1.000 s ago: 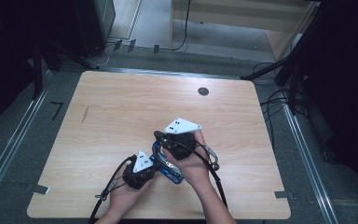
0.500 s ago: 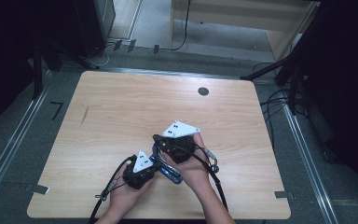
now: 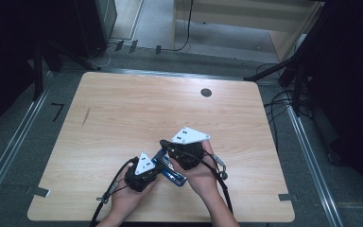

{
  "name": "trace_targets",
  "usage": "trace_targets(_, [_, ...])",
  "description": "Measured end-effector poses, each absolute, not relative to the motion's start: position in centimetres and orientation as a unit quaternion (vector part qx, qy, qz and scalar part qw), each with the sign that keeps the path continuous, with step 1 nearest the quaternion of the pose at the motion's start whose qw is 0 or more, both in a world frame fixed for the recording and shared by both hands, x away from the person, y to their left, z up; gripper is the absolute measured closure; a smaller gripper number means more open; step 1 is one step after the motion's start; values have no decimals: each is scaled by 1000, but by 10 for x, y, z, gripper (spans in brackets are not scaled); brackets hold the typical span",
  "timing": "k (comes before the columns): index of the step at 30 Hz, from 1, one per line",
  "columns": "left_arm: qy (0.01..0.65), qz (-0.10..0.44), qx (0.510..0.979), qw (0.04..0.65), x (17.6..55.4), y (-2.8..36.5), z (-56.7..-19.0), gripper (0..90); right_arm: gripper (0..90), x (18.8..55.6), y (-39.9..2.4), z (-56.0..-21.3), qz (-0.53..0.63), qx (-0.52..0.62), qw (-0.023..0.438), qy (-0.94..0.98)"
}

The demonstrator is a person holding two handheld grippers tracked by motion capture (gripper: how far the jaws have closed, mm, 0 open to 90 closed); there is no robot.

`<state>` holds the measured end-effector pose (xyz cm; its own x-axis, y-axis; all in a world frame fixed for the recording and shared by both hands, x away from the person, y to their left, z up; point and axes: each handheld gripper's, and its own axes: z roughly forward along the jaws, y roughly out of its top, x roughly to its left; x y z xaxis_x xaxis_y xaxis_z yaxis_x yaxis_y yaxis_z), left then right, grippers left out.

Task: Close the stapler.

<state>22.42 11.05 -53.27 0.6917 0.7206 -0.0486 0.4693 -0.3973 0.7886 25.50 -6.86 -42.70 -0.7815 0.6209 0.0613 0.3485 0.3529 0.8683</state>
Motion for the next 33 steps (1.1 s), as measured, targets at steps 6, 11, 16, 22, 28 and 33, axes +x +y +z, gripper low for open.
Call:
trace_targets(6, [362, 150, 822, 413, 224, 111, -533, 900, 900, 251, -78, -431, 483, 306, 143, 808])
trace_targets(11, [361, 149, 822, 414, 224, 111, -533, 900, 900, 246, -86, -438, 481, 314, 141, 807])
trace_targets(16, [358, 152, 824, 412, 223, 111, -533, 900, 900, 242, -93, -446, 478, 320, 139, 806])
trace_targets(22, [356, 154, 826, 410, 223, 111, -533, 900, 900, 234, -100, -456, 468, 323, 146, 809])
trace_targets(28, [355, 146, 825, 415, 223, 112, -533, 900, 900, 229, -109, -466, 469, 331, 141, 807])
trace_targets(33, [349, 147, 828, 414, 222, 111, -533, 900, 900, 225, -115, -476, 472, 335, 136, 804])
